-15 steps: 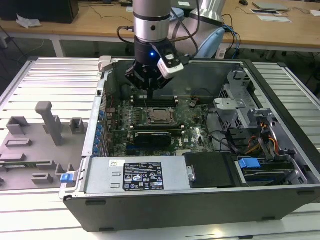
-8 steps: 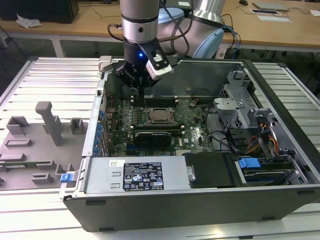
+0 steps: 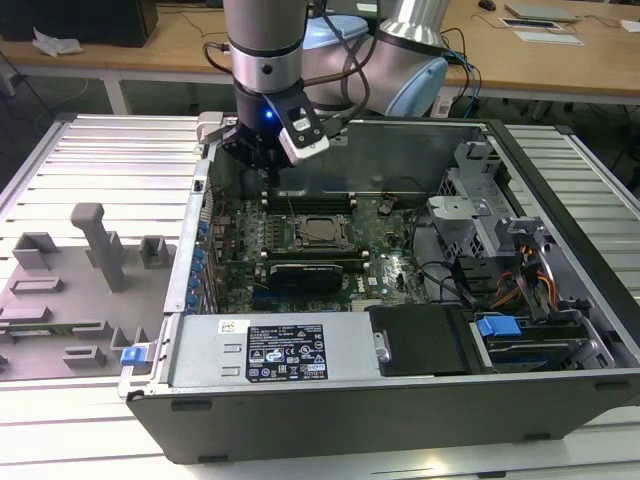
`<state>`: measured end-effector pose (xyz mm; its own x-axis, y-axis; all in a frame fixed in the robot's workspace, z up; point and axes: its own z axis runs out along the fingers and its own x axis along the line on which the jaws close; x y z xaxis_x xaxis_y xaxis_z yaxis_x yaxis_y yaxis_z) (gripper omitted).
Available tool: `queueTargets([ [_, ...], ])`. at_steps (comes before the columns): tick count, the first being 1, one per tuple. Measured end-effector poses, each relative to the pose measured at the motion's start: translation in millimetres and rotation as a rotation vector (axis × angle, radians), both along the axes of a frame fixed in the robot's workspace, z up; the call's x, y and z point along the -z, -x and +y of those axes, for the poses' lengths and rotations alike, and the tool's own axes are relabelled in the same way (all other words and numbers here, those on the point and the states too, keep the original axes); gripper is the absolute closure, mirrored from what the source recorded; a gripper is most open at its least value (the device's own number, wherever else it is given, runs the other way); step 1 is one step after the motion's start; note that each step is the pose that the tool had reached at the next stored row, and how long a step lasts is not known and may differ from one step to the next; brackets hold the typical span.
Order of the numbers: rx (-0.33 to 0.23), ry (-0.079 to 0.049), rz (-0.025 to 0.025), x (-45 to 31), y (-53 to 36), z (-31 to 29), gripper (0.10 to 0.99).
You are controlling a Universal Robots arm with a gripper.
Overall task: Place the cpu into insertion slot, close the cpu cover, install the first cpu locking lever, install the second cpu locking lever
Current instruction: 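Install the first cpu locking lever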
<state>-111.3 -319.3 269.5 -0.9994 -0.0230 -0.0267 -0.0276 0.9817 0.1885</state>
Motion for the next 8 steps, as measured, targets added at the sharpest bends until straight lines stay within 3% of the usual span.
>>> queueTargets([
  [8,0.000,-0.012,0.0001,8.7,-2.4,1.2,0.980],
])
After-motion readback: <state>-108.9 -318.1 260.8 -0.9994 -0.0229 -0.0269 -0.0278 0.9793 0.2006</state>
